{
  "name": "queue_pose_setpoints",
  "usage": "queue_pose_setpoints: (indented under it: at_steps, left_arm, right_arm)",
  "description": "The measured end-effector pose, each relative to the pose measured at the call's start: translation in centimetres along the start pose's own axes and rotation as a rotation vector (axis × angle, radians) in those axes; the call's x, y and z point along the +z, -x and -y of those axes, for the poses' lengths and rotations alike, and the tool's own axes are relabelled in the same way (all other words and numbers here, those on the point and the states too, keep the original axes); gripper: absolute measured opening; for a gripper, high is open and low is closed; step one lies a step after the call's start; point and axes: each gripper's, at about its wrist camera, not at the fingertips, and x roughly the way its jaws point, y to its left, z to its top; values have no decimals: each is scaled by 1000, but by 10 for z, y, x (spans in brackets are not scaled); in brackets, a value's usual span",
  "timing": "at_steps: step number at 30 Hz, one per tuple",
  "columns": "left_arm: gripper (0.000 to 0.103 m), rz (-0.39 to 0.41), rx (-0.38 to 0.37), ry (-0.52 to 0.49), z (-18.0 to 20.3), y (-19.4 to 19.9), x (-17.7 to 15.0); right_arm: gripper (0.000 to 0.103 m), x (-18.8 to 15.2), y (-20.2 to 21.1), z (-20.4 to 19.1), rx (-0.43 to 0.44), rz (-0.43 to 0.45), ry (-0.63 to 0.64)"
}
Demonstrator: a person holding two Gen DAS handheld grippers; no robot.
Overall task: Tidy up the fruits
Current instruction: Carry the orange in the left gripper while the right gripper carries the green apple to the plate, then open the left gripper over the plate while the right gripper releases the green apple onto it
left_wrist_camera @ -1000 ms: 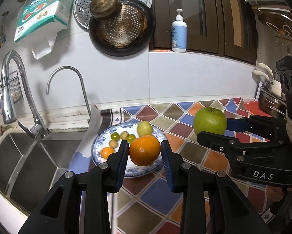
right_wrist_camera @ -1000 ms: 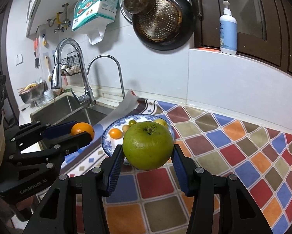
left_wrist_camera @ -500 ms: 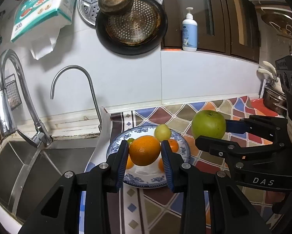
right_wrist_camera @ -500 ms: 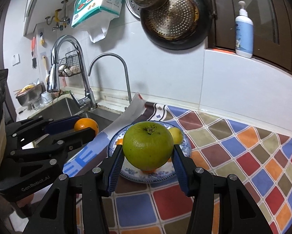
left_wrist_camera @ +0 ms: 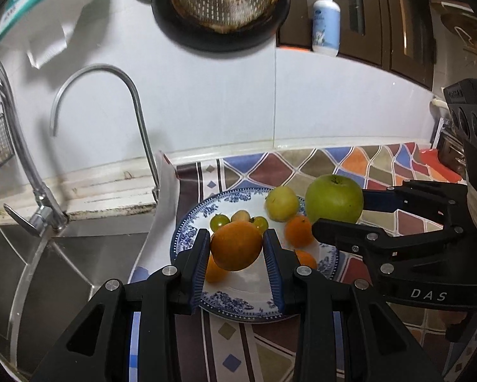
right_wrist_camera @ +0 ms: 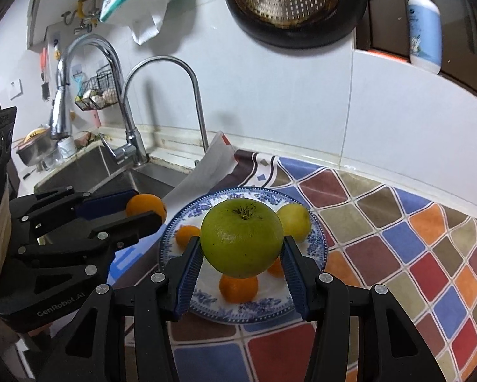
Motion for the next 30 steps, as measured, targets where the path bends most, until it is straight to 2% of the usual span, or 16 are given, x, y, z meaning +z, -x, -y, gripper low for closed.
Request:
queue_pose_setpoints:
  at_steps: [13, 30]
  left_arm:
    - [34, -74, -18, 28, -9, -46, -8]
    - [34, -72, -25, 39, -16, -53, -10]
  right_arm:
    - [51, -1, -55, 14, 27, -84, -14]
    - [51, -4, -67, 14, 29, -111, -16]
